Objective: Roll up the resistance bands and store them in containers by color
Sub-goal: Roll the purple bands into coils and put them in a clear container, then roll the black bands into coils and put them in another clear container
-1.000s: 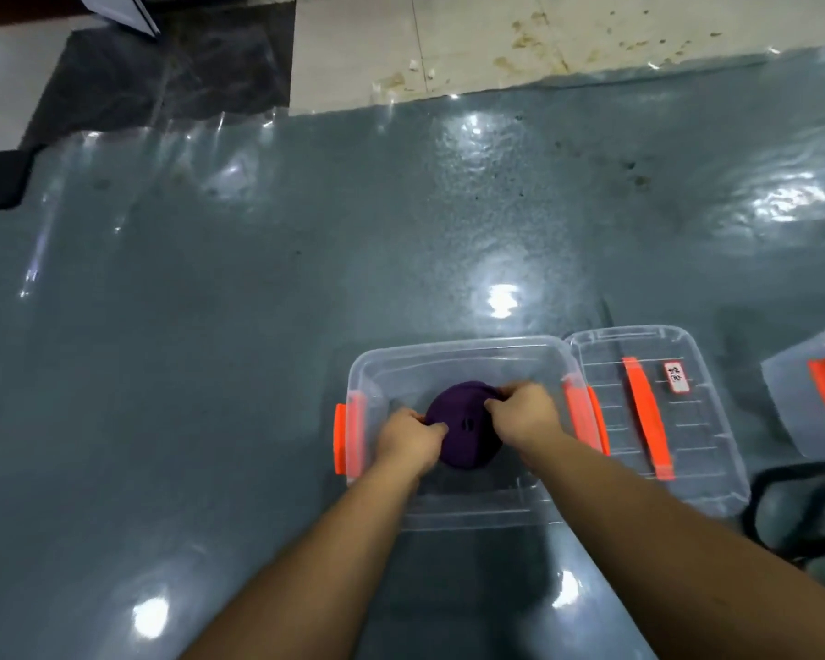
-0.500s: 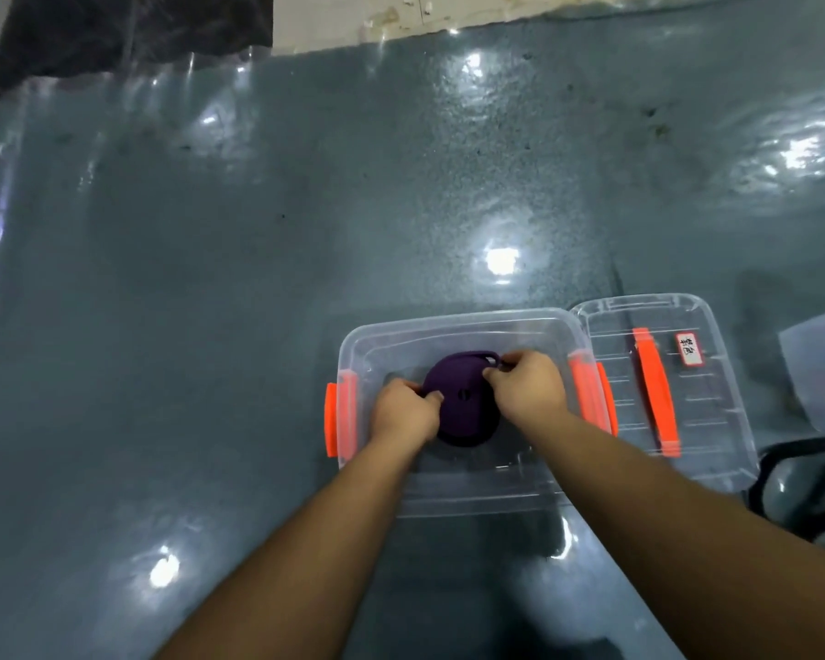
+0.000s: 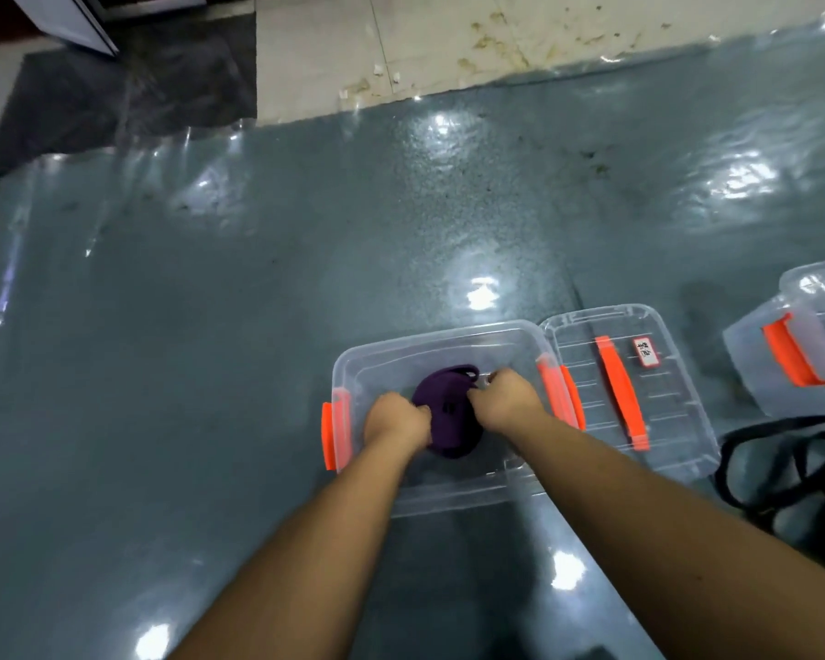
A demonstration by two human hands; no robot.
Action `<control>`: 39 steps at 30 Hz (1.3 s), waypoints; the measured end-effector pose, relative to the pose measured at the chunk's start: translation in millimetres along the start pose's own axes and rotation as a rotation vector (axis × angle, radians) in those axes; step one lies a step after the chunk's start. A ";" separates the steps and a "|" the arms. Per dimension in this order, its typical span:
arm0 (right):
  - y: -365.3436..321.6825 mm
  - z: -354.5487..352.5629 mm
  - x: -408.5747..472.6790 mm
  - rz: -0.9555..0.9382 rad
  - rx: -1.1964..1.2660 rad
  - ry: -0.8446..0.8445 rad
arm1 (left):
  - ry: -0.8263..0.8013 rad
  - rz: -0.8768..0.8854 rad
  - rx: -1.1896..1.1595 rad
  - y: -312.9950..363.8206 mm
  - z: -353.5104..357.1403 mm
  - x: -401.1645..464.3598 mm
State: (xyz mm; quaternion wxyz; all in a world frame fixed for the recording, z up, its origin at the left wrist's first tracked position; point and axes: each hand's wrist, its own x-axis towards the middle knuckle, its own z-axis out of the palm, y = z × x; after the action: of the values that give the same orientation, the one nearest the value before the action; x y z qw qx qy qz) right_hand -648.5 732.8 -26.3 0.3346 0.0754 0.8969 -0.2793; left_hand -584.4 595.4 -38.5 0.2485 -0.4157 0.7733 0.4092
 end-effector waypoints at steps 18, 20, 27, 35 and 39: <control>52.3 -100.3 -110.8 -0.348 0.254 0.071 | 0.094 0.472 0.283 46.4 18.5 -123.1; 75.0 -120.9 -116.9 -0.361 0.284 0.088 | 0.119 0.523 0.311 59.3 36.8 -139.6; 210.0 -196.9 -127.1 -0.282 0.277 0.126 | 0.141 0.626 0.374 110.4 147.7 -201.6; 395.9 -264.4 -125.5 -0.075 0.189 0.113 | -0.028 0.657 0.561 140.2 299.8 -254.7; 461.3 -287.4 -132.0 0.035 0.206 0.130 | -0.094 0.685 0.652 154.3 346.3 -269.4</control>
State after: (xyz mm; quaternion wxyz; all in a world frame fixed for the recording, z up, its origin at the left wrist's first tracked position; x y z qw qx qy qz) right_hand -559.4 1282.2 28.9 0.2708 0.1429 0.8818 -0.3587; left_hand -556.7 1053.8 34.9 0.2515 -0.0183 0.9419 0.2216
